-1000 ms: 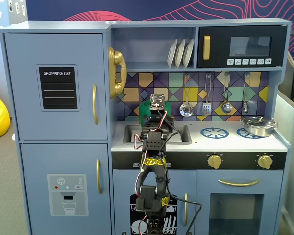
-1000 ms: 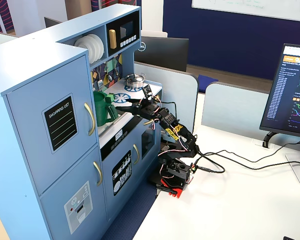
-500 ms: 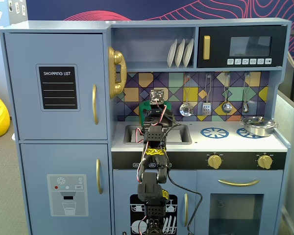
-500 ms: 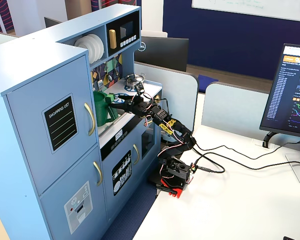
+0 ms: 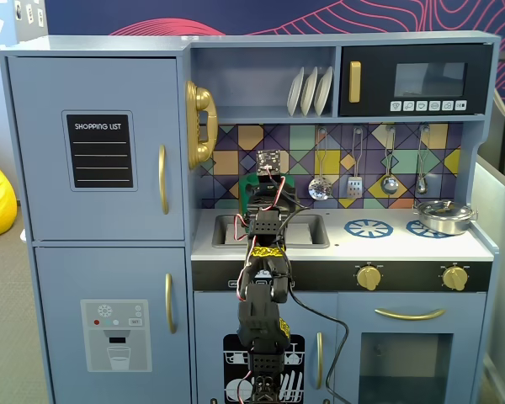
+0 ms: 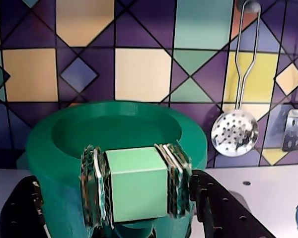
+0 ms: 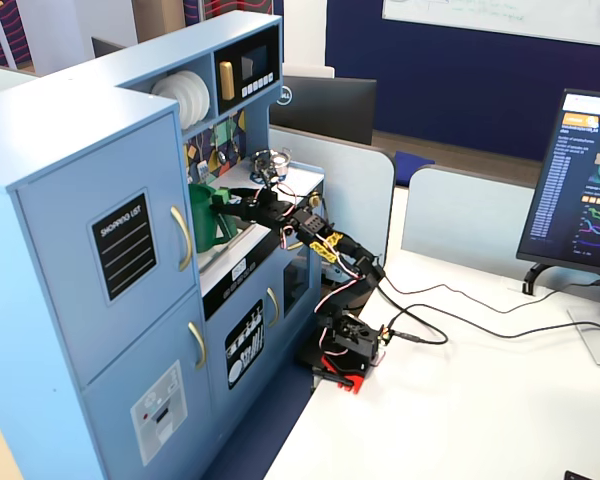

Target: Take off the lid from the green recipient and place it on the counter

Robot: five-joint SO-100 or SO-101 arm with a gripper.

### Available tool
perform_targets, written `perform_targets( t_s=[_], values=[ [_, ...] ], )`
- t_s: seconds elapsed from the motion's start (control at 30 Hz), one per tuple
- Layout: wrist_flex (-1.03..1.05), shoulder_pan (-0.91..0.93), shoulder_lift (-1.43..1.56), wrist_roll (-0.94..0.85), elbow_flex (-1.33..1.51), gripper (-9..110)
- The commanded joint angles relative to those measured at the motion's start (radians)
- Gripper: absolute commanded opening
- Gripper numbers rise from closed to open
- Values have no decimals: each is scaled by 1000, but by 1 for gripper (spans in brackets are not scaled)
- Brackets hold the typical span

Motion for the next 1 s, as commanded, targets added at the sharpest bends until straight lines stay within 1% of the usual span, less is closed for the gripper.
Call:
perform_targets(
  t_s=[0.0, 0.37, 0.43, 0.5, 0.57, 0.73, 0.83, 0.97],
  values=[
    [-34, -17, -17, -23, -80, 30],
    [-44, 0, -83, -28, -137, 27],
    [-41, 5, -87, -35, -143, 24],
    [-29, 5, -86, -66, -144, 15],
    [-12, 0, -80, -106, -138, 0],
    [-21, -14, -74, -107, -132, 0],
    [-67, -29, -78, -87, -141, 0],
    [-118, -34, -81, -106, -163, 0]
  ],
)
